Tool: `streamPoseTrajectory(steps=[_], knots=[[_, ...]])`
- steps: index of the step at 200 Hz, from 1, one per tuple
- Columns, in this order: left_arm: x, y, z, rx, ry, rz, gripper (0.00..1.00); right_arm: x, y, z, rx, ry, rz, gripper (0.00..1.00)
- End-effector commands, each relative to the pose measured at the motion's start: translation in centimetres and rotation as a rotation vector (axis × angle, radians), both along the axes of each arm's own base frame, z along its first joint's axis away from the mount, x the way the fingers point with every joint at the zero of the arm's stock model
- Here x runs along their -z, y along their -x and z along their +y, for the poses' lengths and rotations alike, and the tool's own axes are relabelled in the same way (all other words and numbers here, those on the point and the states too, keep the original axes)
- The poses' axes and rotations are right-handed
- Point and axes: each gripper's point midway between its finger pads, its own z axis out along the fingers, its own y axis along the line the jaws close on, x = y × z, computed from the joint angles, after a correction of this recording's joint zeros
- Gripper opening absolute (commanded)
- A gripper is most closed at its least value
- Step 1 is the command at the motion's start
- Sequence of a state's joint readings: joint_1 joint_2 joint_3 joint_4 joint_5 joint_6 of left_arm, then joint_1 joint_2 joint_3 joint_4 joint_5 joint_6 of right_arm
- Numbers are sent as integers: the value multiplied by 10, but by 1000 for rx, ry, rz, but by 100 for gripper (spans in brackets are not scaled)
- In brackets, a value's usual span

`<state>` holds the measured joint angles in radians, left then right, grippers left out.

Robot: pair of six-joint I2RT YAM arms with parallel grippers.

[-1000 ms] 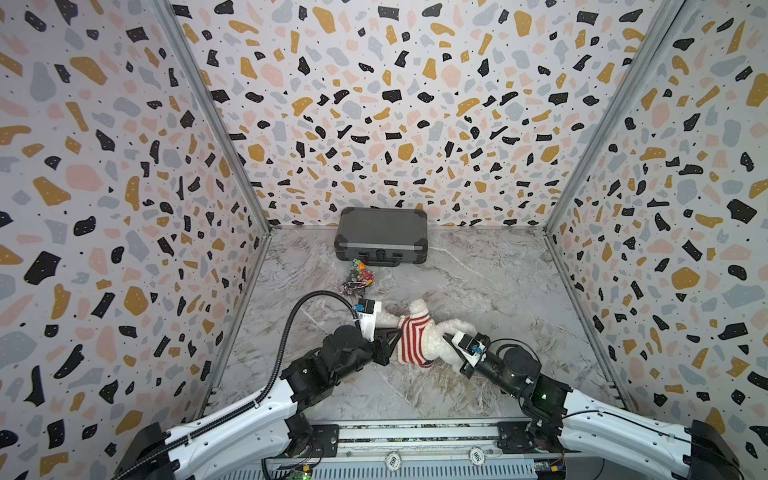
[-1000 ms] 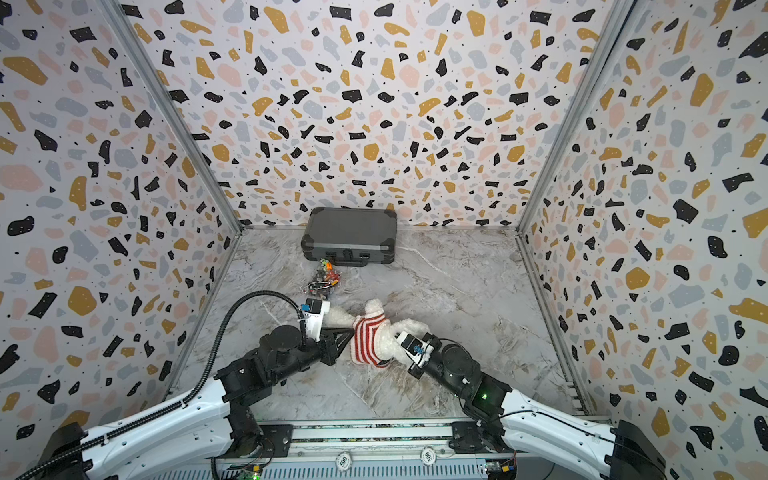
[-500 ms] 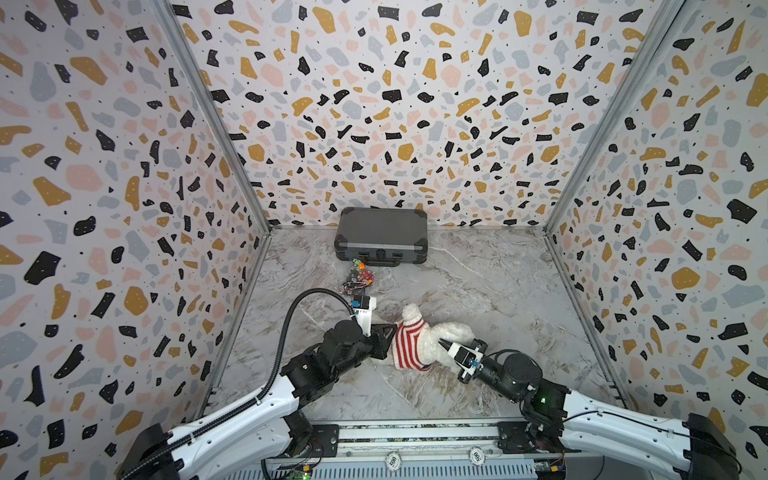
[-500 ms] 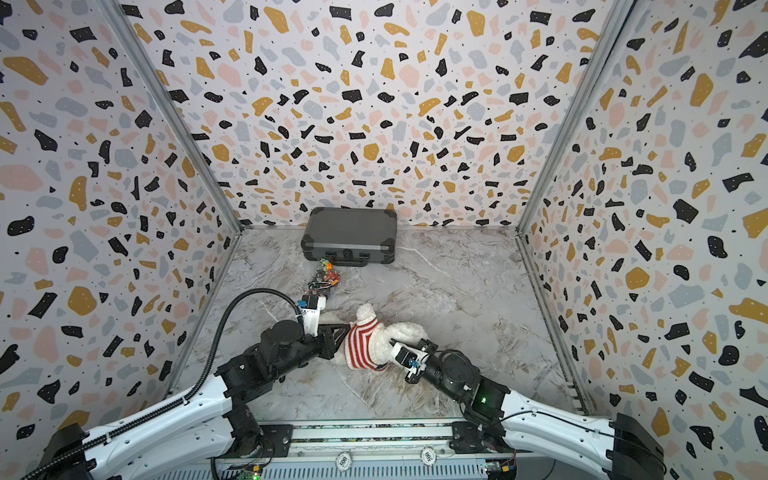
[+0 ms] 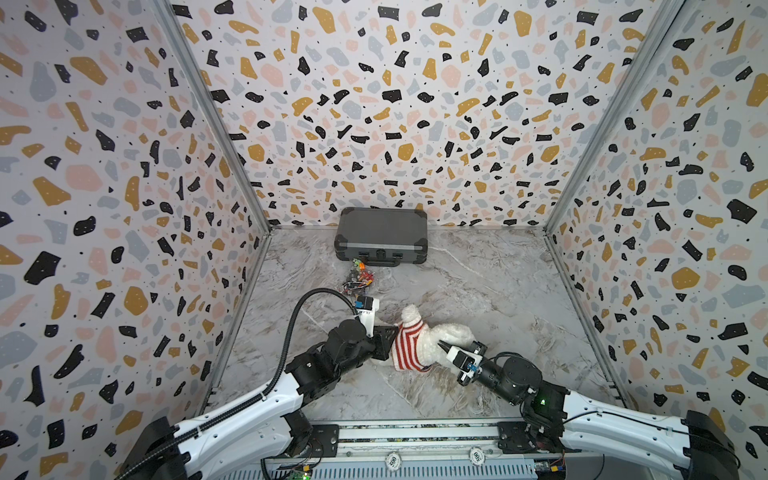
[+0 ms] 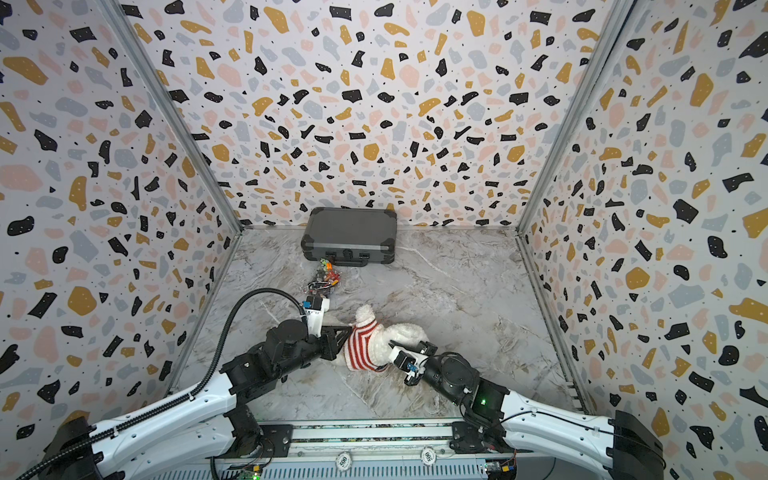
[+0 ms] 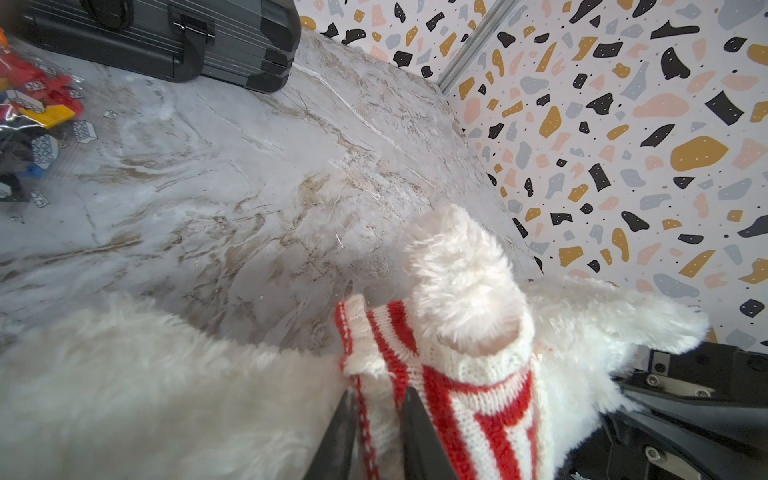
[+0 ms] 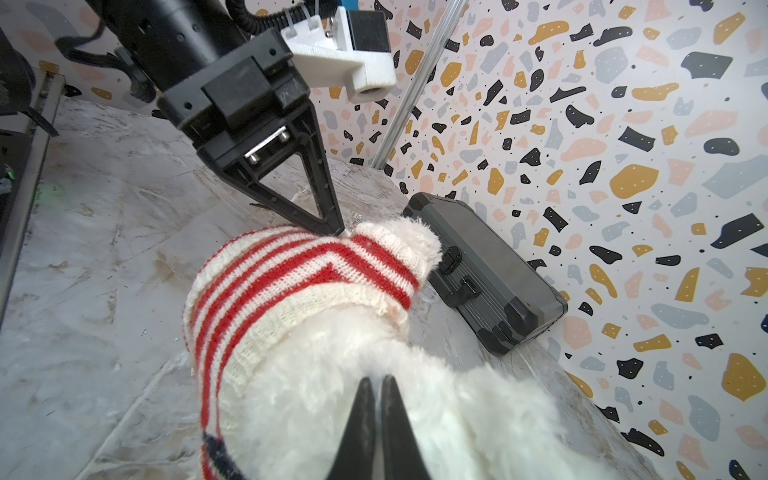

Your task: Dress the teddy bear

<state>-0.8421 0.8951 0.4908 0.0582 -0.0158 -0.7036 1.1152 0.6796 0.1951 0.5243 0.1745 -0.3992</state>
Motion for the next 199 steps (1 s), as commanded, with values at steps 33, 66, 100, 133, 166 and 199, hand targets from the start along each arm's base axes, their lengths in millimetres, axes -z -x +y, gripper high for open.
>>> streamPoseTrajectory(steps=[33, 66, 100, 133, 166, 199], knots=[[-2, -2, -3, 5, 24, -14, 9, -19, 0, -2, 12, -65, -44, 0], [-2, -1, -1, -2, 26, -15, 0, -19, -2, -2, 23, -62, -44, 0], [1, -5, 11, -50, 12, -17, 0, -19, -4, -4, 38, -61, -41, 0], [10, -10, 26, -111, 1, 4, 0, -19, -7, -6, 64, -60, -37, 0], [14, -12, 36, -152, -14, 5, 0, -18, -9, -7, 72, -57, -33, 0], [17, -14, 41, -169, -29, 6, 0, -19, -9, -7, 75, -60, -34, 0]])
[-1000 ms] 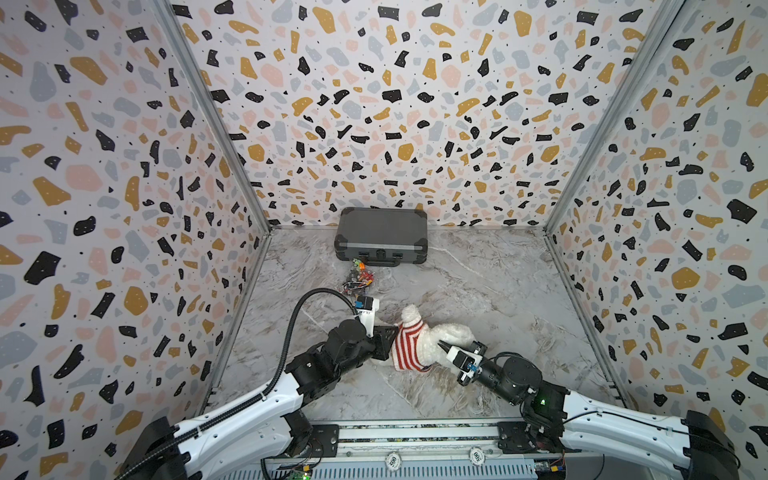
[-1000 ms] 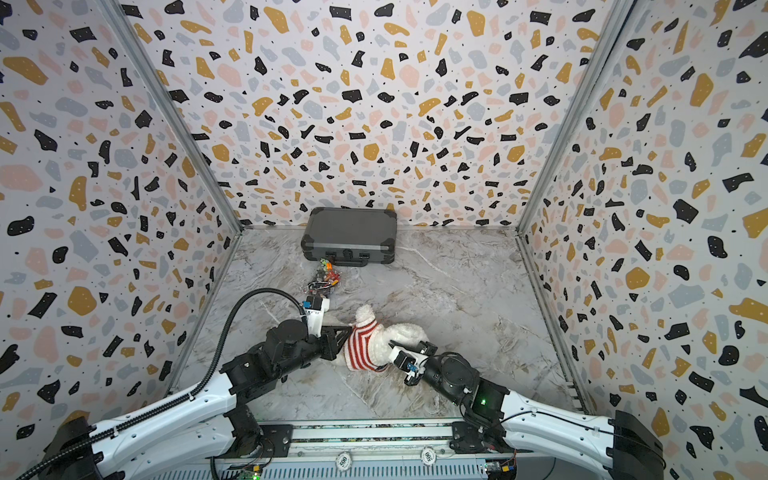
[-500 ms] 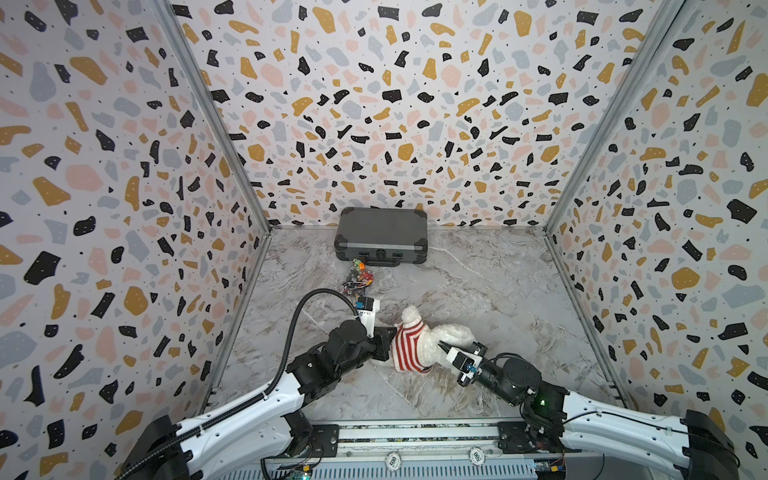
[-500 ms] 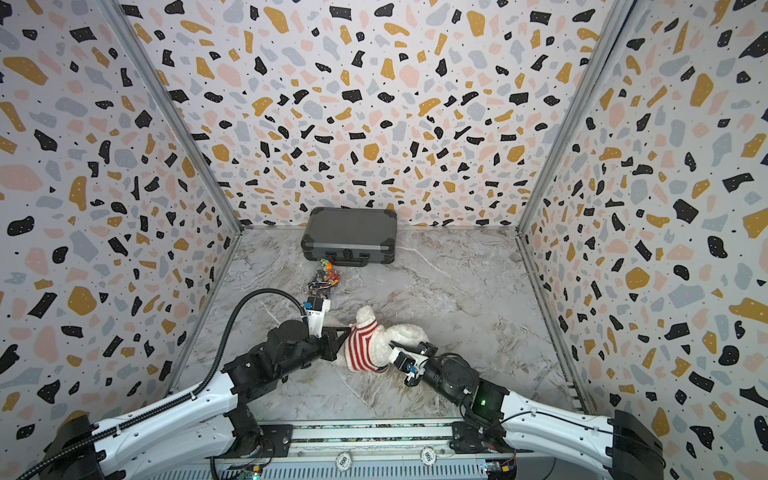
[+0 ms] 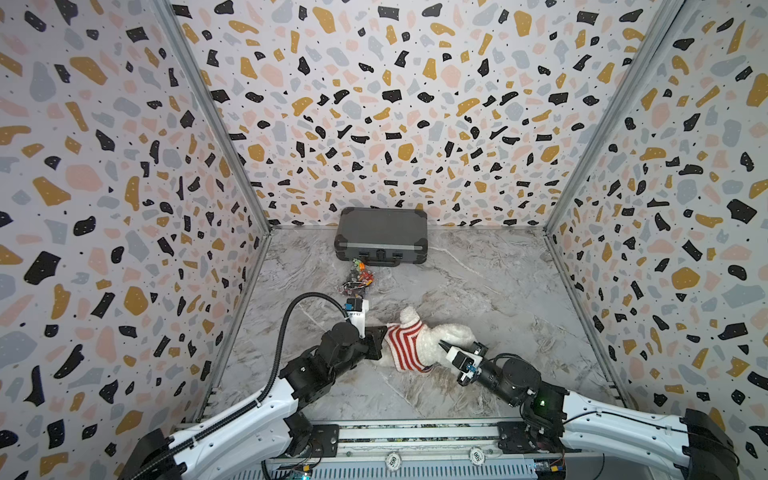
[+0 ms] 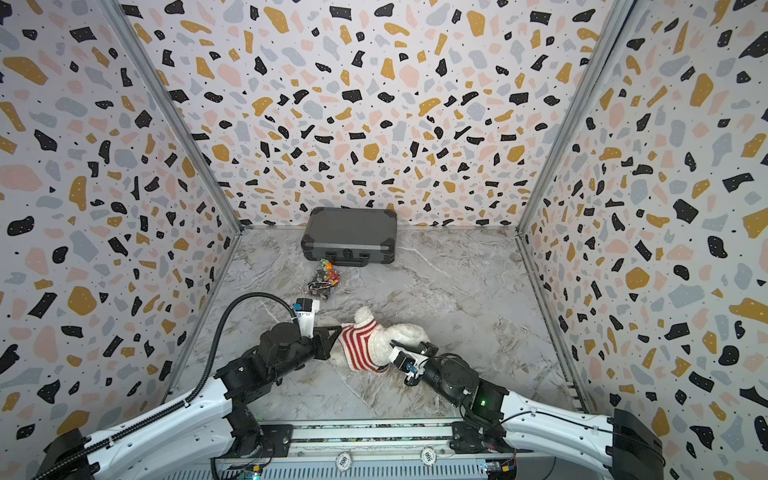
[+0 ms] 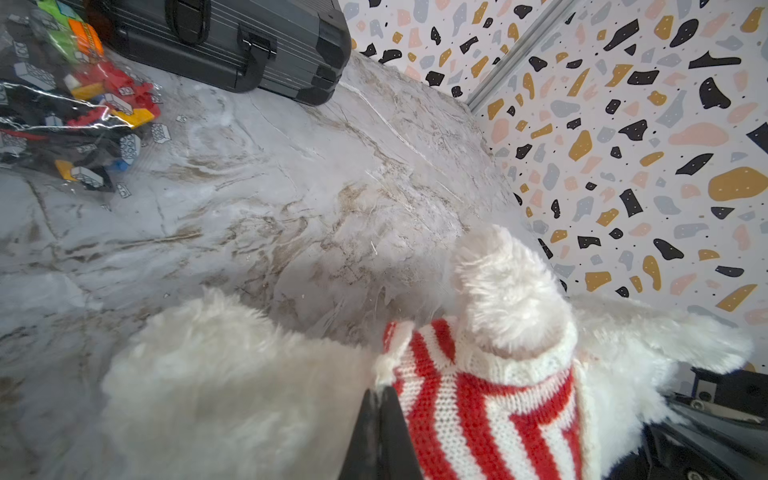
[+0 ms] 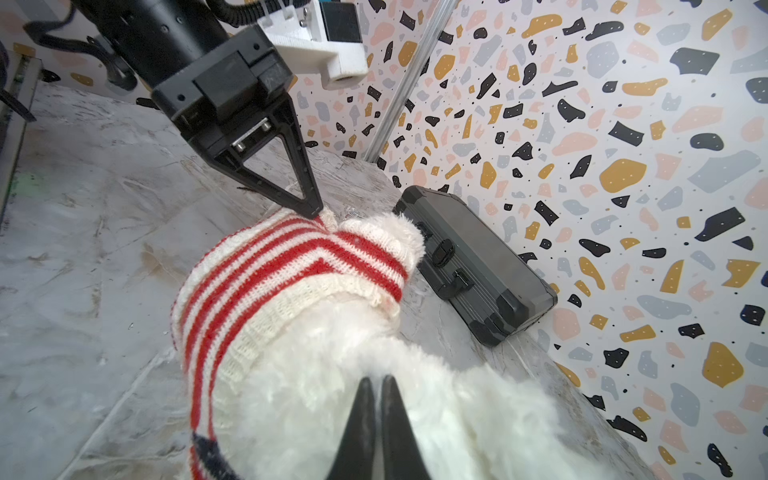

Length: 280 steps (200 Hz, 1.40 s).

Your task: Dress the teddy bear

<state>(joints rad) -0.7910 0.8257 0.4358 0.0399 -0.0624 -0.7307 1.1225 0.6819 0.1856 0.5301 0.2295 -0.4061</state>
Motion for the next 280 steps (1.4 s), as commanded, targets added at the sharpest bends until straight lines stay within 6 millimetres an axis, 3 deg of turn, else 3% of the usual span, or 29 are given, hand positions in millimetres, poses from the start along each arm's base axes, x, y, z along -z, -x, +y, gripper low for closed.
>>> streamPoseTrajectory(steps=[1, 73, 114, 149, 194, 235, 280], knots=[[8, -6, 14, -64, -30, 2, 0, -23, -4, -2, 28, -71, -29, 0], [12, -6, 16, -60, -51, 0, 0, -24, -3, -3, 30, -76, -31, 0], [3, 6, -14, 112, 20, -14, 0, -22, -4, 0, 27, -68, -25, 0], [4, 9, -16, 138, 1, -15, 0, -23, -3, 2, 19, -63, -27, 0], [-19, 12, -9, 145, -33, -64, 34, -21, 5, 7, -37, -50, -35, 0], [-43, 11, -9, 160, -45, -111, 48, -23, 9, 10, -67, -52, -50, 0], [-53, 4, -32, 215, 1, -115, 53, -24, 16, 12, -108, -53, -61, 0]])
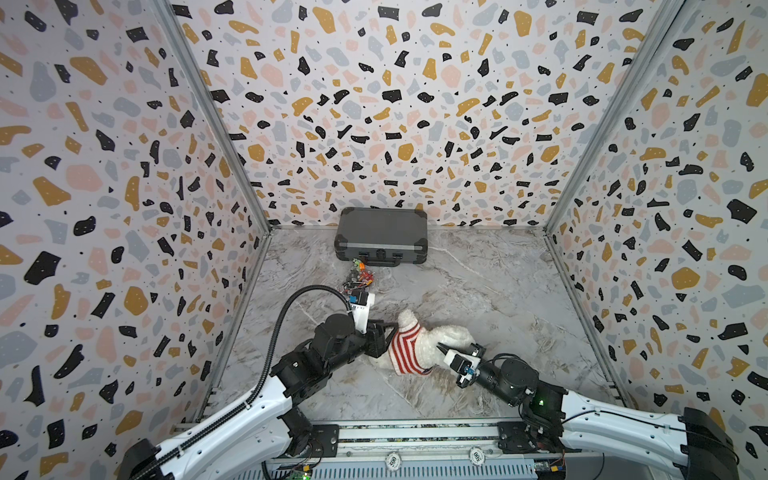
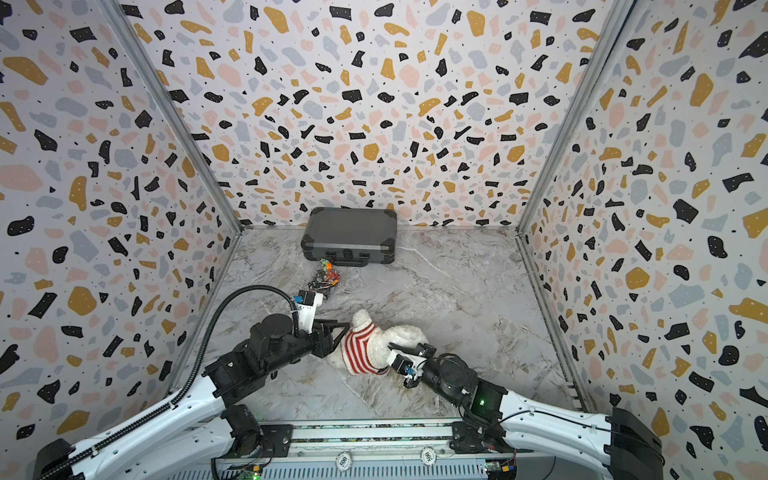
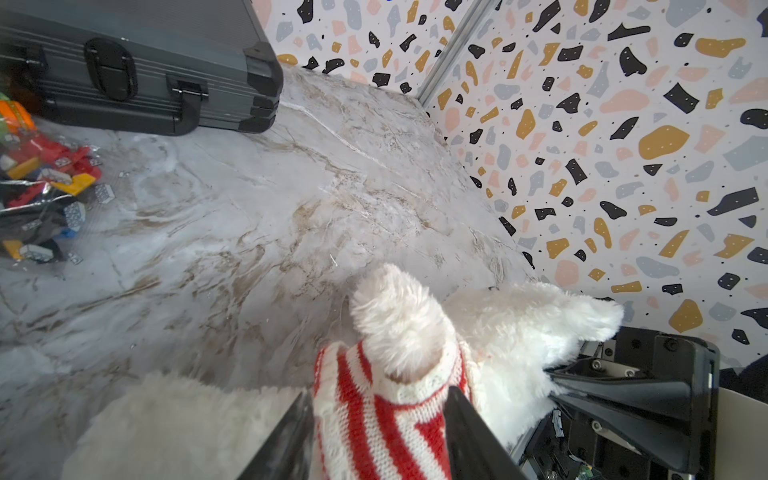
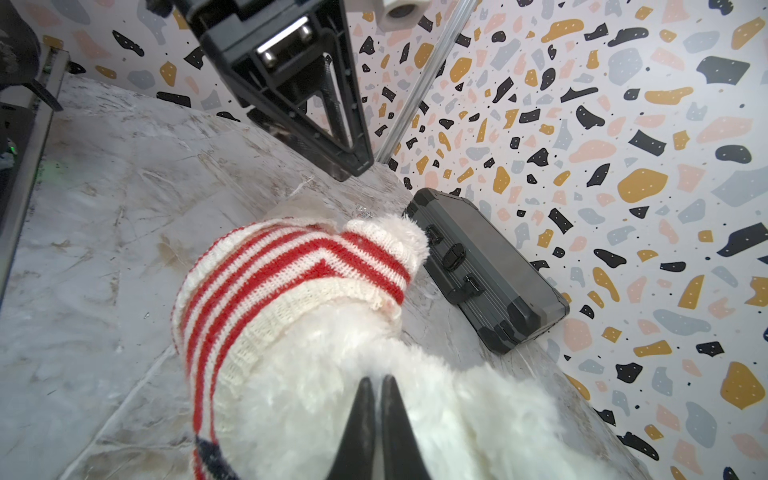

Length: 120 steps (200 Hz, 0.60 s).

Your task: Dress the teddy bear

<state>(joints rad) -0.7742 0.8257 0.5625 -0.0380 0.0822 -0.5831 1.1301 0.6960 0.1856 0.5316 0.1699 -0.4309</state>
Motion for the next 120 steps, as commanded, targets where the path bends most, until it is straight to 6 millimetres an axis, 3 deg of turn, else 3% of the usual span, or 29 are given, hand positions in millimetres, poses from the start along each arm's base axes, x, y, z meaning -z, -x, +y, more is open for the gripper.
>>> streamPoseTrajectory(steps=[1, 49, 120], knots=[[-11, -5, -13, 41, 21, -24, 53, -27, 6, 4, -40, -78, -47, 0], [-10, -13, -29, 73, 36, -12, 54, -27, 10, 4, -59, -79, -57, 0], [-9, -8, -43, 122, 133, 15, 50, -25, 12, 5, -66, -75, -56, 0]])
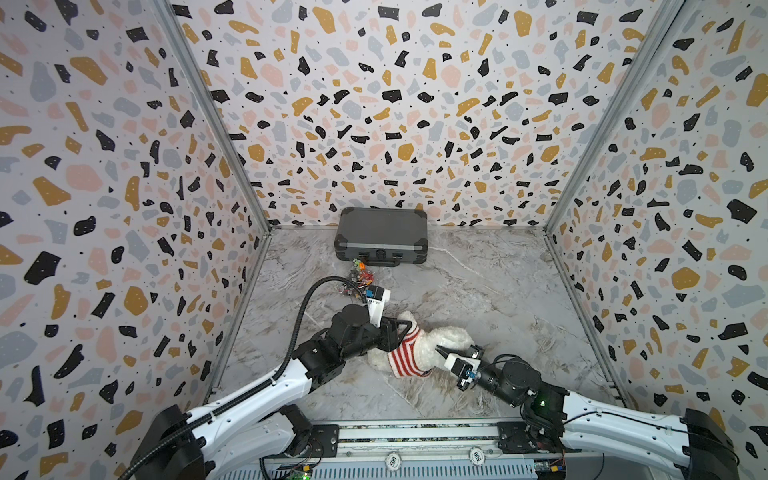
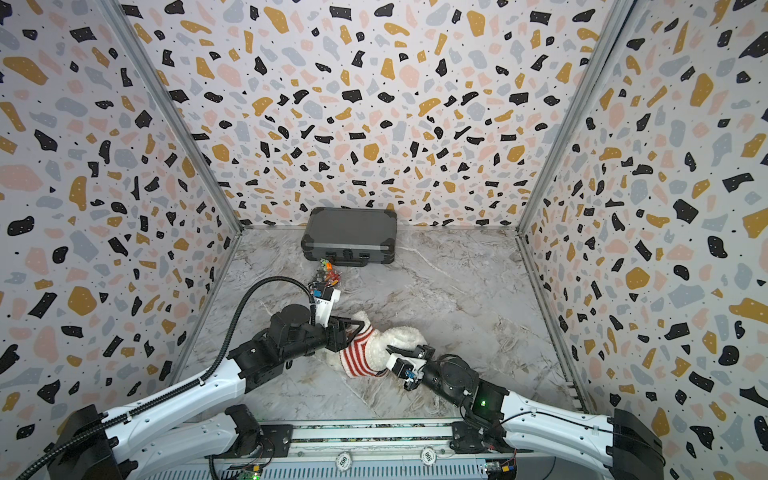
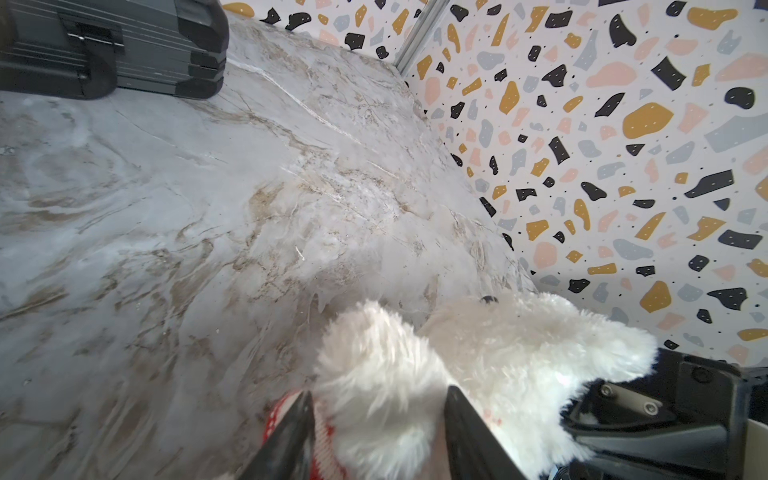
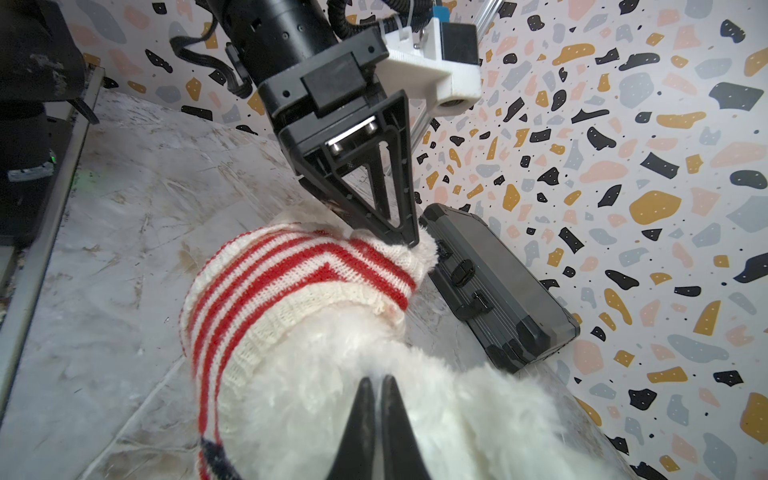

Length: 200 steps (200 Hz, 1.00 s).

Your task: Dress the teddy bear

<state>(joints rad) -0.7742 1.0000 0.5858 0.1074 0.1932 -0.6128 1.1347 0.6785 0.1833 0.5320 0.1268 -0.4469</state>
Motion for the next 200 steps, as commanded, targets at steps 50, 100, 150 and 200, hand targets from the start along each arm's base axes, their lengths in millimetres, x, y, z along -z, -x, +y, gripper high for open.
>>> streamPoseTrajectory(steps=[50, 100, 150, 200], knots=[[-17, -1, -13, 36, 119, -26, 44, -22, 4, 0, -17, -71, -39, 0], [-15, -3, -9, 4, 125, -18, 15, -21, 3, 0, -10, -71, -33, 0], [-24, -8, -1, -50, 139, -38, 0, -15, -5, 1, 28, -66, 8, 5], [-25, -17, 8, -115, 135, -46, 0, -8, -5, 6, 8, -56, 62, 27]])
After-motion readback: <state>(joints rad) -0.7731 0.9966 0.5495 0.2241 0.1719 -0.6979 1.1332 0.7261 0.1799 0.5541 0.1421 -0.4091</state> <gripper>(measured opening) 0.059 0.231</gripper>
